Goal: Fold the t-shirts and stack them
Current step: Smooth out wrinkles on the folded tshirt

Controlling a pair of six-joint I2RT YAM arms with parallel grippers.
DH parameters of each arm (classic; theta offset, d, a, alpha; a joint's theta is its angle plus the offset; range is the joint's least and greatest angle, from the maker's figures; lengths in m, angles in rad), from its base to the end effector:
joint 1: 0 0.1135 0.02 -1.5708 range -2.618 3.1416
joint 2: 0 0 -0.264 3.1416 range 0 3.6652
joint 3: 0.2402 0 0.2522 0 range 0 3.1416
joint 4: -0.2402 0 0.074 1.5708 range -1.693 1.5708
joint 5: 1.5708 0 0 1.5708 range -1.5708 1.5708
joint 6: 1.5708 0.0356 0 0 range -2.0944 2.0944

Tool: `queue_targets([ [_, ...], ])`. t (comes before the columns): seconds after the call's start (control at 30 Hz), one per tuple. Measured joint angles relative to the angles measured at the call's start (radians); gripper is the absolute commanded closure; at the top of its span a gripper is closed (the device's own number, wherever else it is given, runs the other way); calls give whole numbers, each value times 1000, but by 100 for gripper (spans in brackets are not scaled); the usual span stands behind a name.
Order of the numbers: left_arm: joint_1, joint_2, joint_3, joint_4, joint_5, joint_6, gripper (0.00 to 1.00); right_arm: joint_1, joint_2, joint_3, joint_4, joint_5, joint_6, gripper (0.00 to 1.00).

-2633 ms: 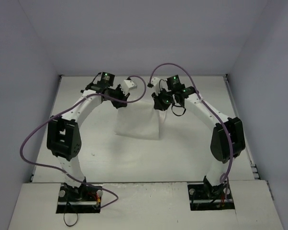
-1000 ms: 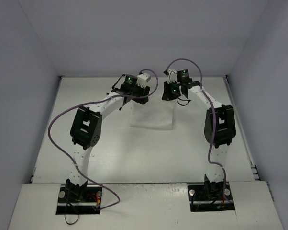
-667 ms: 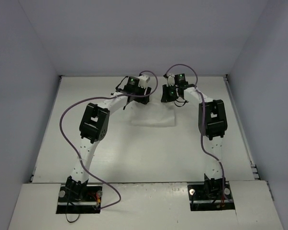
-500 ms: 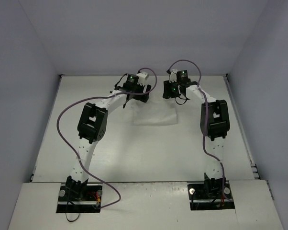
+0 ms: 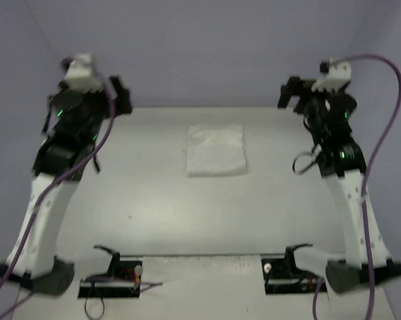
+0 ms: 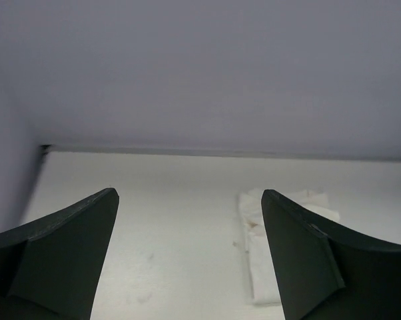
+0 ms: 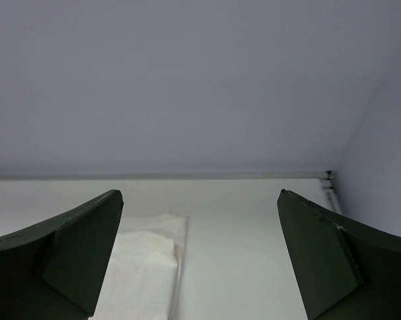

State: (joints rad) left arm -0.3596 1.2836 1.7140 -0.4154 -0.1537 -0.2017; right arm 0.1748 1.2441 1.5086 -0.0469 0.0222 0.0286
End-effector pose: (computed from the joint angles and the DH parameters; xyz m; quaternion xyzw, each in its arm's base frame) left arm 0.2378 -0.0836 0.5251 0.0007 0.7018 -0.1450 0.6974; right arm 0.2592 0.0450 0.5091 -0.0371 0.6251 0.0722 0.7763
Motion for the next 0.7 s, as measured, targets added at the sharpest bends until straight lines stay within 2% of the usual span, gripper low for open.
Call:
queue_targets([
  [0.17, 56, -347, -144, -142, -154, -27, 15, -4, -285, -173, -4, 156, 17, 0],
  [0.27, 50, -474, -233, -218, -213, -35, 15, -4, -397, -281, -17, 216, 27, 0],
  [0.43, 47, -570, -355, -337, -274, -54, 15, -4, -539, -428, -98, 260, 31, 0],
  [0.7, 45, -644, -477, -448, -270, -93, 15, -4, -605, -442, -149, 266, 32, 0],
])
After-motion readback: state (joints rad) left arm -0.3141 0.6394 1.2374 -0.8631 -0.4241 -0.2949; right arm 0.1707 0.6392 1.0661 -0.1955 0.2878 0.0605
